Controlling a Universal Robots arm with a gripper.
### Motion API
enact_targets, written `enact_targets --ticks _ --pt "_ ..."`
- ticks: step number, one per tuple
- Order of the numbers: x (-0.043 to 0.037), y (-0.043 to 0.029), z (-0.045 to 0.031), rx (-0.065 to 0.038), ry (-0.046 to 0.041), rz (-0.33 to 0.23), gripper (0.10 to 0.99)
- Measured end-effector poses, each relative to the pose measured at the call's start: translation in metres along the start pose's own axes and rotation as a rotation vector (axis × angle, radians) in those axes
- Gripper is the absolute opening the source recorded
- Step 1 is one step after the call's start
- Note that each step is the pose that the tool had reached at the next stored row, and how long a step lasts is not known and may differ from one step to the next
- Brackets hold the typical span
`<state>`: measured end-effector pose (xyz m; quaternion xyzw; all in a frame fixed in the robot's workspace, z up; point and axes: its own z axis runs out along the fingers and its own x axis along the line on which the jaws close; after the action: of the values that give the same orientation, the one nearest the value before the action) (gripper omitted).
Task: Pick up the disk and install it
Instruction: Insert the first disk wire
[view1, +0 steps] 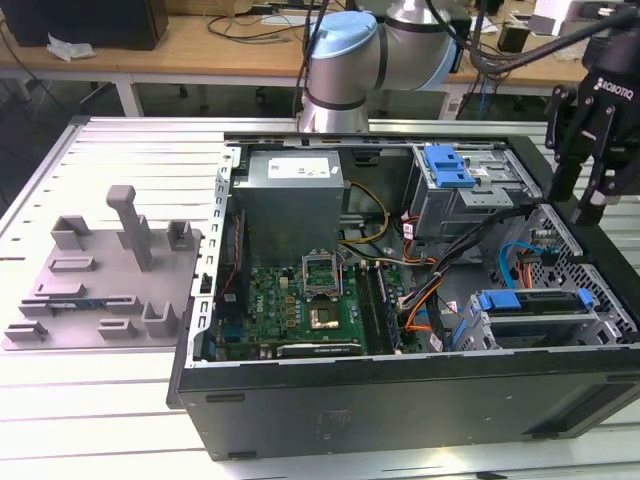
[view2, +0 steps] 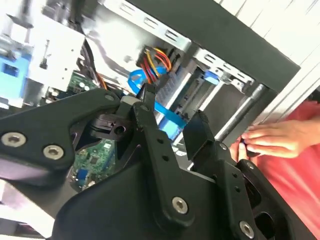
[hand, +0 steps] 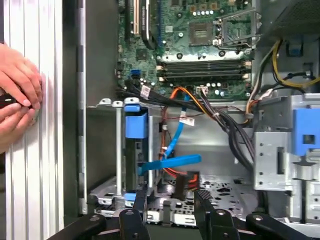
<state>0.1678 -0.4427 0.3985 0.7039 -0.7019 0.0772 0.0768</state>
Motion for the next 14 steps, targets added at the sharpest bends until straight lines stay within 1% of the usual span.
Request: enact_targets --ticks 1,2,3,4,6,7,8,9,10,11,12,14 --pt "-0.0040 -0.0001 -0.0002 0.007 0.0002 0.003 0.506" --pt "-0.0043 -0.0002 -0.0002 0.009 0.0003 0.009 0.506" --pt "-0.0042 -0.0001 -0.0002 0.008 0.0005 0.017 0.506" --pt "-0.0044 -0.0001 0.0001 0.004 0.0007 0.039 0.506" --pt "-0.0050 -0.0001 0.0029 -0.005 0.0008 0.082 0.506" --pt "-0.0055 0.0000 0.0044 -0.008 0.0009 0.097 0.506" --pt "-0.0059 -0.0001 0.0051 -0.010 0.0012 0.104 0.506" --pt "-0.0061 -0.0001 0.0052 -0.010 0.0026 0.104 0.506" --pt "-0.0090 -0.0002 0.0045 -0.009 0.0236 0.104 0.506" --pt "-0.0125 -0.0002 0.0039 -0.008 0.0420 0.104 0.506" --pt "-0.0175 -0.0001 0.0029 -0.007 0.0656 0.104 0.506" --pt "-0.0266 -0.0002 0.0015 -0.005 0.0963 0.104 0.506"
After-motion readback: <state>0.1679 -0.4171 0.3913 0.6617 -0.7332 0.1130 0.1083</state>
